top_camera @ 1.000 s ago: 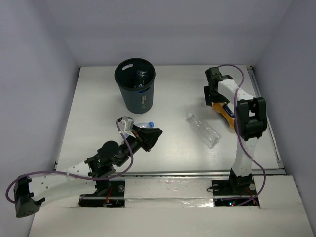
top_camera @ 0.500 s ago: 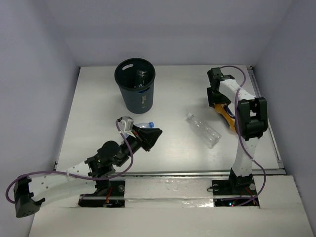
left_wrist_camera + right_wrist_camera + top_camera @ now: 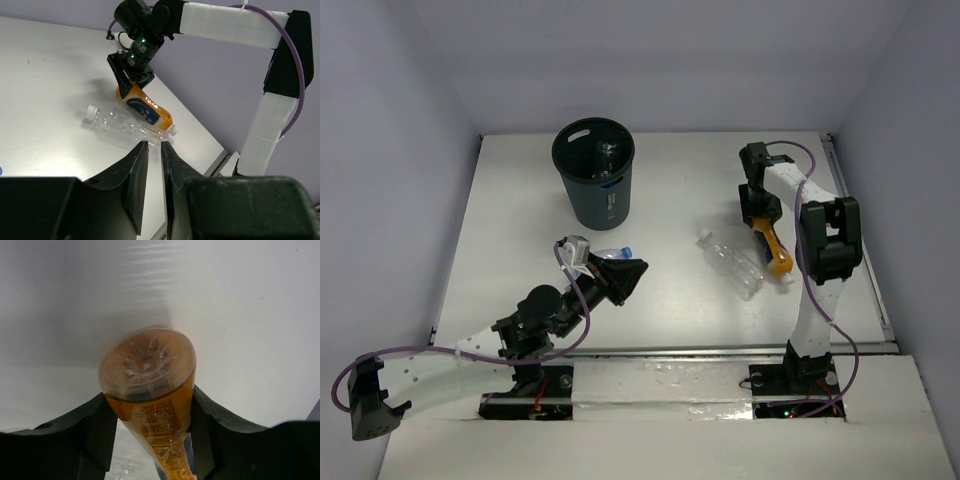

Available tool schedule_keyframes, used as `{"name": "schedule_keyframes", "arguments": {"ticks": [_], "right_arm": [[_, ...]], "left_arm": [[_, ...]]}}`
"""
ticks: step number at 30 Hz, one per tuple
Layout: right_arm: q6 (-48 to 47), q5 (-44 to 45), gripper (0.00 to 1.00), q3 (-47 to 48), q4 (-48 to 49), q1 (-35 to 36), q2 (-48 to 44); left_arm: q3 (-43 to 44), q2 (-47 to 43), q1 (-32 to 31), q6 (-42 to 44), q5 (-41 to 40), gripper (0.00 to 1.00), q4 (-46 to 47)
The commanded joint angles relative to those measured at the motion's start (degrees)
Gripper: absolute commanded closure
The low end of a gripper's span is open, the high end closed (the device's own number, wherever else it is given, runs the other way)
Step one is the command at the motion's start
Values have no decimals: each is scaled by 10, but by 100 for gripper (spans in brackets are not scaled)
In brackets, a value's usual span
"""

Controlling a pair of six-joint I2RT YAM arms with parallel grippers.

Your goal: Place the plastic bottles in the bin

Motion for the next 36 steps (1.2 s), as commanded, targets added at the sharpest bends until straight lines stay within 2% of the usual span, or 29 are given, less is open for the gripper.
{"name": "schedule_keyframes", "arguments": {"ticks": [1, 4, 9, 11, 15, 17, 18, 21, 23, 27, 32, 36], "right_arm": [[8, 10, 49, -1, 2, 1, -21], [24, 73, 53, 4, 21, 1, -47], [48, 204, 52, 16, 75, 1, -141], [51, 221, 52, 15, 111, 1, -175], [40, 140, 51, -7, 193, 19, -287], [47, 89, 51, -15, 239, 52, -317], [51, 22, 50, -13, 252, 65, -326], [70, -28, 49, 15, 303, 139, -339], [76, -46, 49, 35, 335, 177, -331], [128, -128, 48, 75, 485, 242, -295], [206, -204, 48, 141, 657, 271, -215], [261, -233, 48, 198, 739, 281, -142]], "left_arm": [[-4, 0, -1, -2, -7, 86, 31], [-4, 5, -1, -2, -7, 86, 32], [-5, 23, -1, -5, -4, 86, 49], [-4, 31, -1, -5, -6, 86, 51], [-10, 32, -1, -14, -26, 86, 56], [-12, 26, -1, -17, -43, 82, 56], [-11, 23, -1, -17, -49, 82, 53], [-4, 8, -1, -13, -73, 80, 26], [0, -14, 4, -9, -96, 78, -1], [13, -75, 9, -6, -159, 75, -54], [23, -178, 15, 13, -250, 69, -119], [13, -245, 15, 14, -317, 68, -152]]}}
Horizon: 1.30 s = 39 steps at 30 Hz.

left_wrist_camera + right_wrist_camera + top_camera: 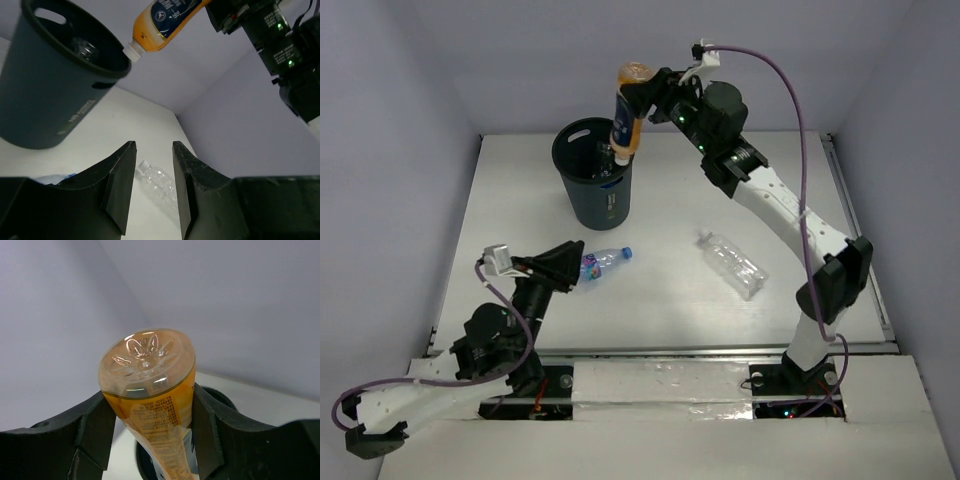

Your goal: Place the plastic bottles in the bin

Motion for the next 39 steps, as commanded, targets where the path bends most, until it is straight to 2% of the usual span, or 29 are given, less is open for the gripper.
{"name": "schedule_keyframes", "arguments": {"ticks": [1, 4, 8, 11, 19, 24, 32, 34, 38, 39], "right_arm": [[74, -55, 48, 71, 158, 12, 37], [82, -50, 48, 126, 164, 18, 84], [45, -25, 47, 176, 127, 31, 143], [14, -5, 46, 167, 118, 36, 168], [8, -24, 41, 135, 102, 64, 202], [-4, -12, 18, 159, 61, 69, 206], [-68, 35, 10, 141, 10, 69, 116], [-86, 60, 10, 118, -7, 69, 87], [-117, 143, 31, -45, -9, 69, -30], [-127, 157, 45, -120, -24, 69, -56]], "left_arm": [[6, -40, 3, 7, -79, 68, -30], [-21, -66, 3, 0, -90, 66, -26], [-26, -62, 3, 2, -98, 65, -32], [-24, -46, 3, 4, -99, 64, -32], [-28, -31, 3, 14, -97, 64, -20], [-29, -31, 3, 12, -97, 64, -21], [-23, -12, 3, 11, -82, 64, -15], [-23, -11, 3, 12, -75, 64, -13], [-22, -18, 3, 11, -62, 64, -18], [-22, -19, 3, 12, -61, 64, -17]]}}
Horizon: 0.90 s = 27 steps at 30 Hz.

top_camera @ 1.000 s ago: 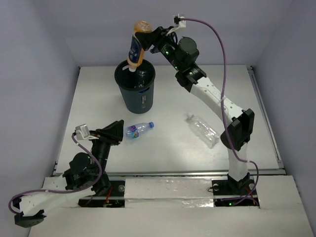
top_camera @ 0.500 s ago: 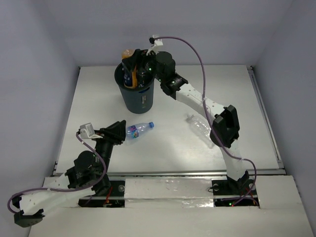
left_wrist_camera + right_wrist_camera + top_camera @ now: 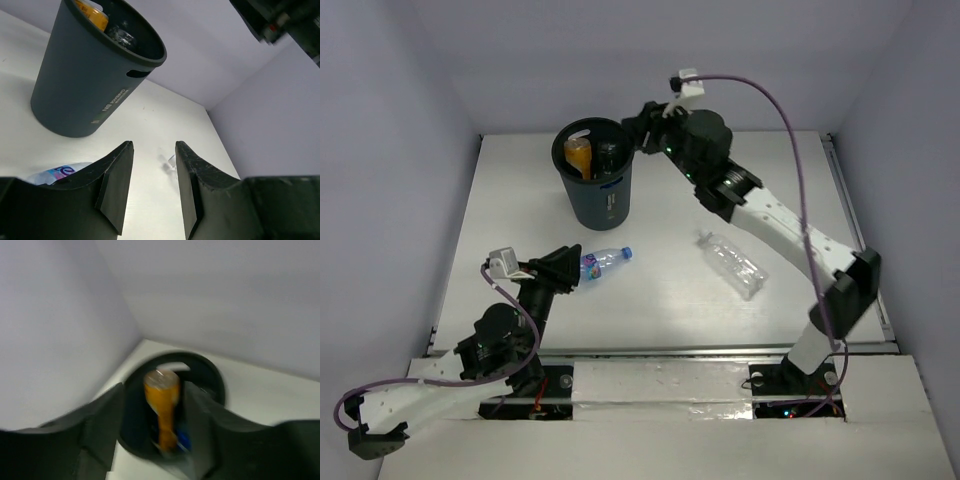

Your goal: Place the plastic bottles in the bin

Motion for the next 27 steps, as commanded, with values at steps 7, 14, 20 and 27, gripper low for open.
{"name": "schedule_keyframes", "arguments": {"ticks": [7, 14, 20, 27], "right_arm": [[15, 96, 73, -327, -236, -47, -244], [26, 111, 14, -351, -424, -86, -209], [4, 121, 0, -341, -473, -97, -134], [-28, 125, 0, -327, -508, -107, -55]], "left_arm": [[8, 8, 1, 13, 60, 64, 30], [21, 69, 1, 14, 101, 63, 38], [17, 58, 6, 14, 112, 63, 38], [13, 38, 6, 16, 101, 63, 30]]}}
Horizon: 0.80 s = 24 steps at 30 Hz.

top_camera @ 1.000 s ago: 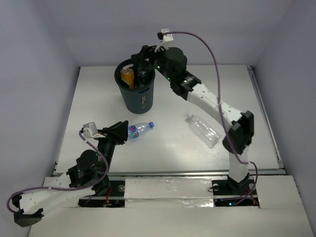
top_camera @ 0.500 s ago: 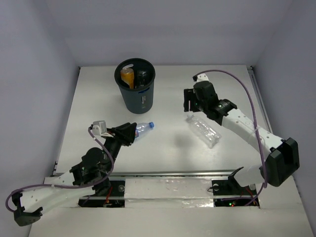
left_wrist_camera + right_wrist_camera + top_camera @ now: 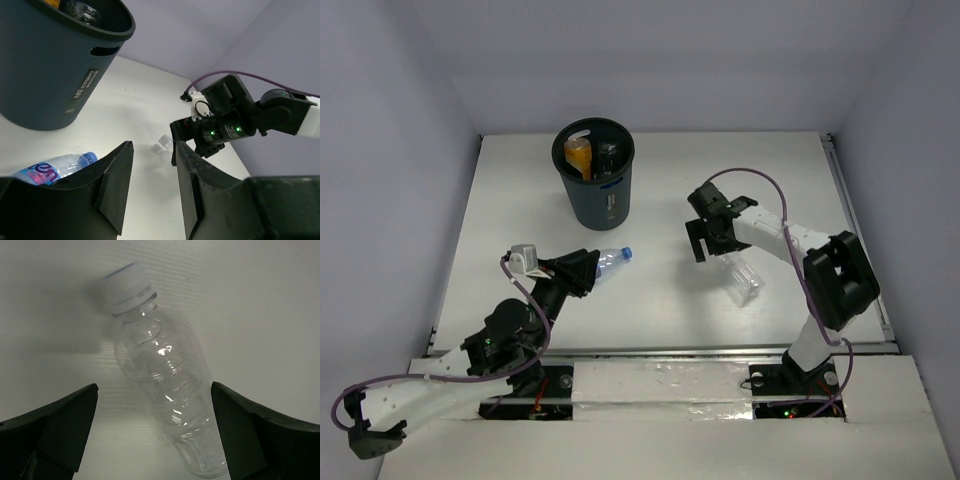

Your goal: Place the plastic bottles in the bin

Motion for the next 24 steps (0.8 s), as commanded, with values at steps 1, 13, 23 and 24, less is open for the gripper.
{"name": "schedule_keyframes", "arguments": {"ticks": [1, 13, 23, 24], "right_arm": [[-20, 13, 0, 29, -29, -8, 20], [-44, 19, 46, 79, -22, -26, 63], [-16, -114, 58, 209, 112, -9, -139], [-9, -128, 57, 223, 135, 5, -142]], "left_arm": [[14, -7, 2, 10, -1, 63, 17], [12, -9, 2, 10, -9, 63, 14], [13, 21, 2, 10, -9, 63, 25], [14, 25, 2, 10, -9, 63, 26]]}}
